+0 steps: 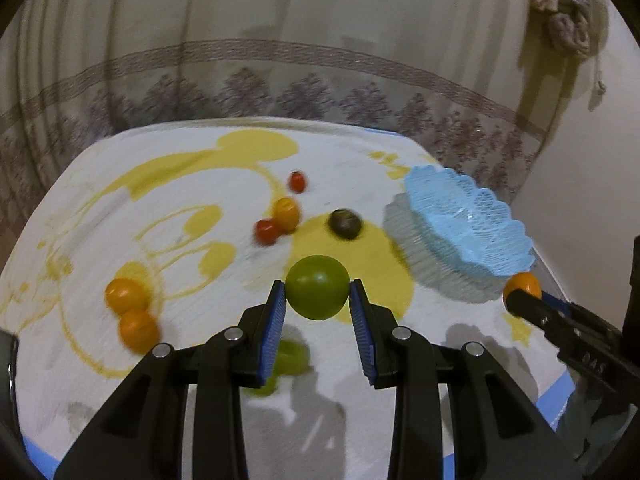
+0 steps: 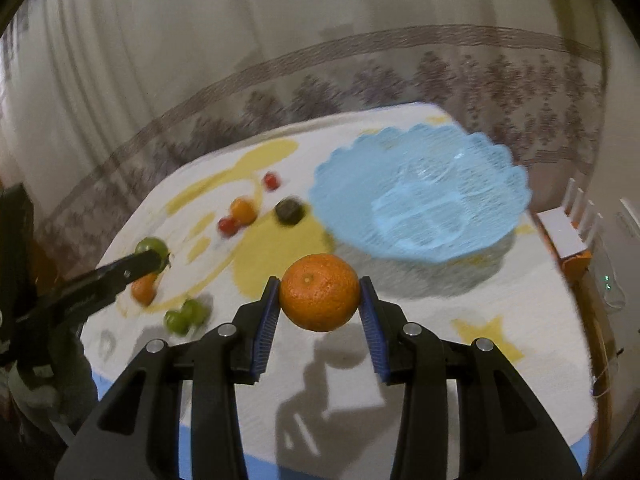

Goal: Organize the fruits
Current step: 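Carry both fruits to the blue basket and open both tools to drop them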

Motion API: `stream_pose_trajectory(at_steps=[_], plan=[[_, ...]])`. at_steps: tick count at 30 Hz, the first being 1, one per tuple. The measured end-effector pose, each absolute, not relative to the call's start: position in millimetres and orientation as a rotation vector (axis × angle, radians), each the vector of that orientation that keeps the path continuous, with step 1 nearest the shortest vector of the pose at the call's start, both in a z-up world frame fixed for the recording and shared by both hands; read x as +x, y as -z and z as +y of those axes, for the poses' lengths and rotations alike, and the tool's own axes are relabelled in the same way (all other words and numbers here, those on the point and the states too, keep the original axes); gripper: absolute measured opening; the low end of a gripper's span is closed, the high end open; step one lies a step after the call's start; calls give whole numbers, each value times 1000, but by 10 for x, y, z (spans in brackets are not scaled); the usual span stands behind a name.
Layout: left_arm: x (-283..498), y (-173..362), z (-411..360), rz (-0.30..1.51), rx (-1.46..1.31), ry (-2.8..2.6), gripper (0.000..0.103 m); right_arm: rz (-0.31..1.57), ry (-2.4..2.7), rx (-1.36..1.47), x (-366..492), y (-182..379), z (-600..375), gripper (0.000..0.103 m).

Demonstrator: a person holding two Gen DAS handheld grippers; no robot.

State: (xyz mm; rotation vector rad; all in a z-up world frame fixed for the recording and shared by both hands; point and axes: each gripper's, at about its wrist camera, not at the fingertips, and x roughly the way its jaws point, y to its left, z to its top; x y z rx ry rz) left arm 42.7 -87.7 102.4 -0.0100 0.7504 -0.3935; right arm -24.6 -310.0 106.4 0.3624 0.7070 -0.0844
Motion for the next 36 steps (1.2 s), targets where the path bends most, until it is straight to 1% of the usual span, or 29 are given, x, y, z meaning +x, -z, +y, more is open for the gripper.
stream_pose_trajectory(at_steps=[12,20,31,32,33,34,35,36], plan=[[760,-1171,-1707,735,47,525,33,671,231,367,-11,-1073,-3703,41],[975,-1091,-2208,744,92,610,33,683,287,375,98,-954,-3941,41],[1192,-954,-2502,789,117,650,34,693,311,387,168,-870,-4102,41],[1197,-948,-2519,791,120,653,34,692,311,387,171,-869,-4104,44],[1196,-944,-2530,793,119,656,43,688,312,388,171,-872,-4106,49],[1204,-945,-2526,791,116,655,59,677,319,391,163,-886,-4113,61],[1201,-953,-2513,777,111,647,65,666,324,394,155,-902,-4116,73],[1198,-965,-2502,767,109,641,68,655,330,394,143,-917,-4119,77]])
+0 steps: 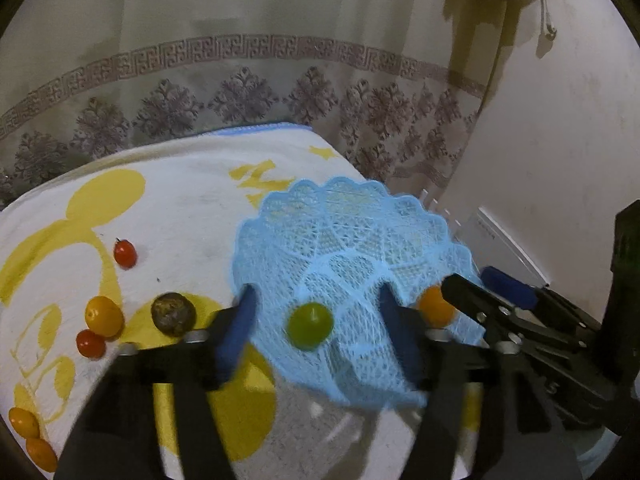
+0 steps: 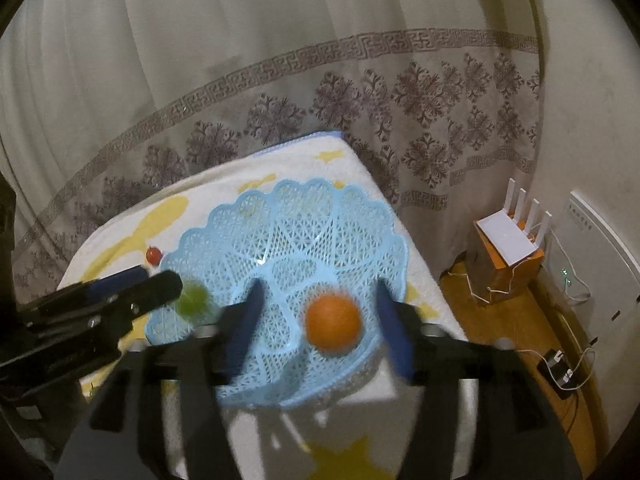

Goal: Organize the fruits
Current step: 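Carry both fruits to the blue basket and open both tools to drop them, then withdraw both tools from the basket back over the towel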

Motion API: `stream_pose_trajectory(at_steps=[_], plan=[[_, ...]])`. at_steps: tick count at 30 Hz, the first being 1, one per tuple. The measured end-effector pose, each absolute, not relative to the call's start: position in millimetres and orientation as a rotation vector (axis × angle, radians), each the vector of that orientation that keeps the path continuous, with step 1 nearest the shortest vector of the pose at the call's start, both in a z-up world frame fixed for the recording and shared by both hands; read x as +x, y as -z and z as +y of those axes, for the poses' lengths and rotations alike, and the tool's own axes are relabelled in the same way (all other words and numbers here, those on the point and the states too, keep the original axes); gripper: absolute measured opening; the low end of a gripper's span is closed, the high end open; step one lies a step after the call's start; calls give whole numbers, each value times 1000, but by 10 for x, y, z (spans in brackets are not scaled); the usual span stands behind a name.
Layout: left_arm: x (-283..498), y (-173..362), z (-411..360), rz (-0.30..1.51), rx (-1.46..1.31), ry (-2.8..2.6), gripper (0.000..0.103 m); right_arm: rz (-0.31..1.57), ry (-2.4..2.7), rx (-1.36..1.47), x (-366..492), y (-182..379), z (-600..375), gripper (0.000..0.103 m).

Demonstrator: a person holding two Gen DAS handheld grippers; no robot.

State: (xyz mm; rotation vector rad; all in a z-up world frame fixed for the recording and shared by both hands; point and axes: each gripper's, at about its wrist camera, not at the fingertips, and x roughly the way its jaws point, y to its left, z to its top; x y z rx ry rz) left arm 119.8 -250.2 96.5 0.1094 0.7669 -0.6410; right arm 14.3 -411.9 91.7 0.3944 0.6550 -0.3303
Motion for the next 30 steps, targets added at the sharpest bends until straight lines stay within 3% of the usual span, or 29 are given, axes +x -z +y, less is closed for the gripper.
stream_pose_trajectory(at_steps=[8,11,23,25,30], plan=[[1248,-1007,-2337,767,77,594,72,638,344,392,115,-985,-4099,79],[1225,-1049,-2288,753,74,582,79,636,342,388,107,-1012,-4065,79],[1142,-1141,-2052,731,75,533,81,638,345,358,114,-1123,-3872,83],[1127,-1153,-2001,726,74,523,90,639,342,351,119,-1141,-3828,83],[1083,-1193,-1837,706,82,488,90,637,328,341,130,-1179,-3714,84]])
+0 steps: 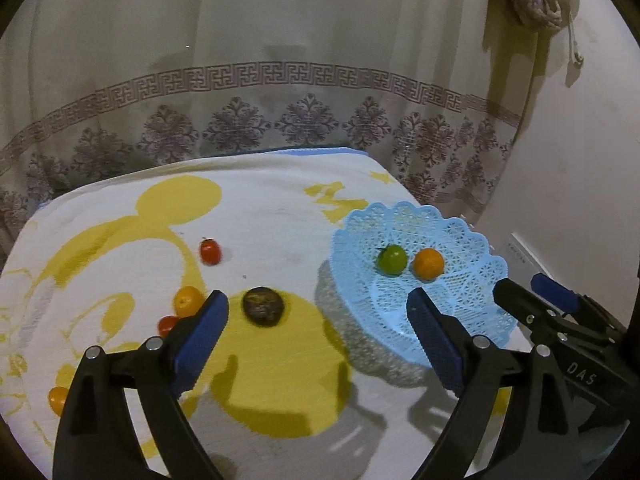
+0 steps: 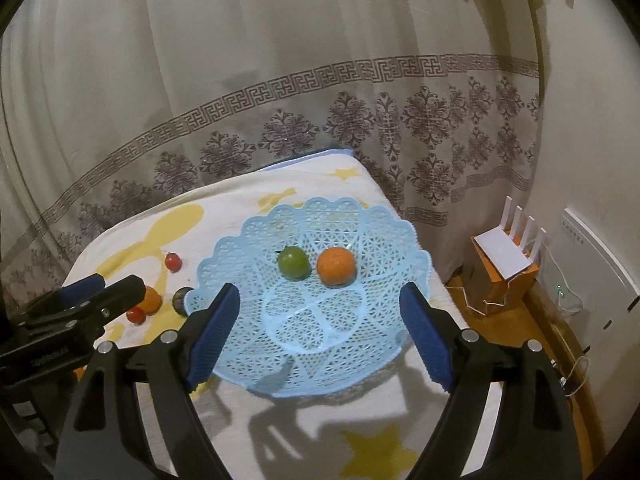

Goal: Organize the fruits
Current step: 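Withdraw both tools from the basket back over the towel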

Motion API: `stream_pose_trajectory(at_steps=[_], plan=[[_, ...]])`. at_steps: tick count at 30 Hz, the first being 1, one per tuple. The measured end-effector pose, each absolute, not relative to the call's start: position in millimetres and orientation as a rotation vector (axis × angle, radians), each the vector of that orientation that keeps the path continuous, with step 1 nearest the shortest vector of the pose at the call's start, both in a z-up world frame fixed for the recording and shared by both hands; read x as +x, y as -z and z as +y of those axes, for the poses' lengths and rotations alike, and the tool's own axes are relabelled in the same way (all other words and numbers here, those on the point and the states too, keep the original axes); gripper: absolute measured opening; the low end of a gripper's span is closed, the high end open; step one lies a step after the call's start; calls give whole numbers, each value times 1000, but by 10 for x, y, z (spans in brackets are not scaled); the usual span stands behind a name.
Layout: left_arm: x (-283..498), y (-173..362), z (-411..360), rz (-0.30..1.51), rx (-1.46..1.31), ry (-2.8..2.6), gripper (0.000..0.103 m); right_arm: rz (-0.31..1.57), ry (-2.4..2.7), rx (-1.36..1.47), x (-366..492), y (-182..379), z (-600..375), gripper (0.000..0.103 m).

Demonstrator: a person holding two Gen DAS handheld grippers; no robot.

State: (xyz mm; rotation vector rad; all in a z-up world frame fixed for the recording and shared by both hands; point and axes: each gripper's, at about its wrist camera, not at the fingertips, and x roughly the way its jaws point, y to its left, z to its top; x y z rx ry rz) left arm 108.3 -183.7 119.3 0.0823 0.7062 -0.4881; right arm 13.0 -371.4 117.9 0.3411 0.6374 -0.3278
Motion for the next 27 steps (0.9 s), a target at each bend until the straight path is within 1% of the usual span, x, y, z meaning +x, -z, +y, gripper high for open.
stream_pose_trajectory(at_steps=[3,5,17,27], plan=[[1053,-1202,-1738,705,82,474,90,627,310,349,120,-1202,-3637,85],[1026,-1207,-1676,702,85,465,90,616,298,358,108,-1212,-3597,92],[871,-1205,-1150,683,78,369,90,621,218,380,142,-1199,-3231,93],[930,-1090,-501,711,11,237,90,665,136,347,263,-1113,-2807,93]])
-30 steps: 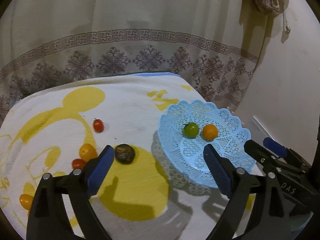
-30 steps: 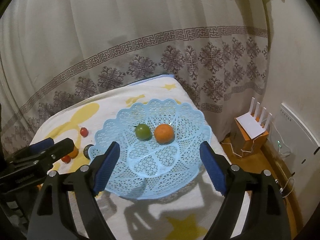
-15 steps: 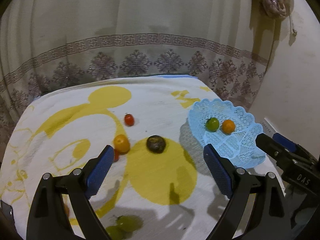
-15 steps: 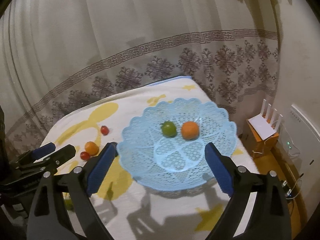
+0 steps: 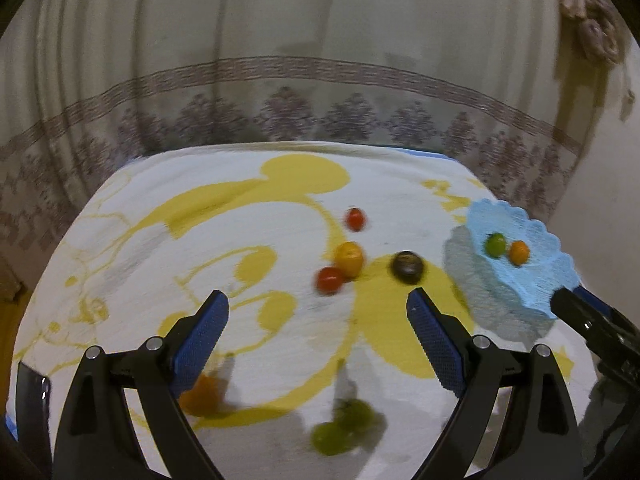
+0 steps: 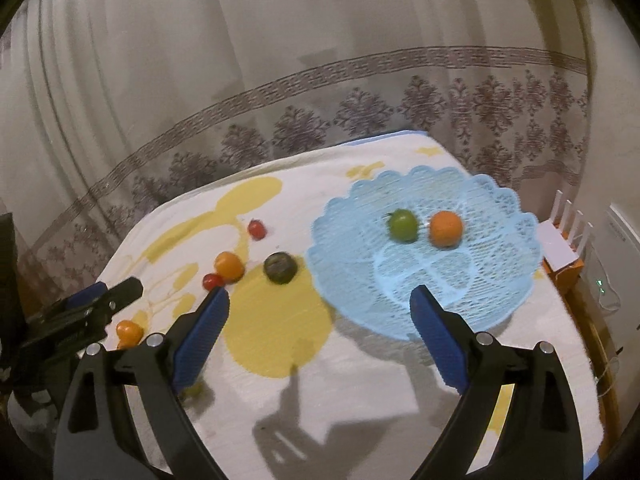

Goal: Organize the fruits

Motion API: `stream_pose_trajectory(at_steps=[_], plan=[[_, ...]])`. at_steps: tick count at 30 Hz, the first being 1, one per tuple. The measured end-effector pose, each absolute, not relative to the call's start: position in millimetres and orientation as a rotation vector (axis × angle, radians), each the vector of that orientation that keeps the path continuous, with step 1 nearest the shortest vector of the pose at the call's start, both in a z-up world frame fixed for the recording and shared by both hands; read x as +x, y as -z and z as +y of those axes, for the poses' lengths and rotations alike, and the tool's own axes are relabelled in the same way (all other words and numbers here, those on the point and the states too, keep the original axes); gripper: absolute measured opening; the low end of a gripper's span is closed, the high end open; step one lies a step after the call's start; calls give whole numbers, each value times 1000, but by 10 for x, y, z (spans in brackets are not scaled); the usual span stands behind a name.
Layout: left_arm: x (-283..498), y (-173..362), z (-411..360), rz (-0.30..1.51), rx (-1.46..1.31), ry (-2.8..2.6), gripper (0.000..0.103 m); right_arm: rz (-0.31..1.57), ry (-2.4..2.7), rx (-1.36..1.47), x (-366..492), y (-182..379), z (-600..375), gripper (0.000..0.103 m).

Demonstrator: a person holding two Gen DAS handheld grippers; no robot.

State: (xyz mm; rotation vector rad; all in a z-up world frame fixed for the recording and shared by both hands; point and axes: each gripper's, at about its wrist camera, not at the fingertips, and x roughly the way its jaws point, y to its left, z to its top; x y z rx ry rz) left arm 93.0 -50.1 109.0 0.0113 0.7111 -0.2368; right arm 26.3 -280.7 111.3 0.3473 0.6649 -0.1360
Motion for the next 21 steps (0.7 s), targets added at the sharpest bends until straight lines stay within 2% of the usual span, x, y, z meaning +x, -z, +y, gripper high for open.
stream_pose_trajectory(at_steps=[14,21], plan=[[1212,-672,485,853,-155,11,90,747,40,313,501,-935,-2293,93],[1287,-503,629,898,-185,-3,90,775,25,298,586,-858,-2149,93]])
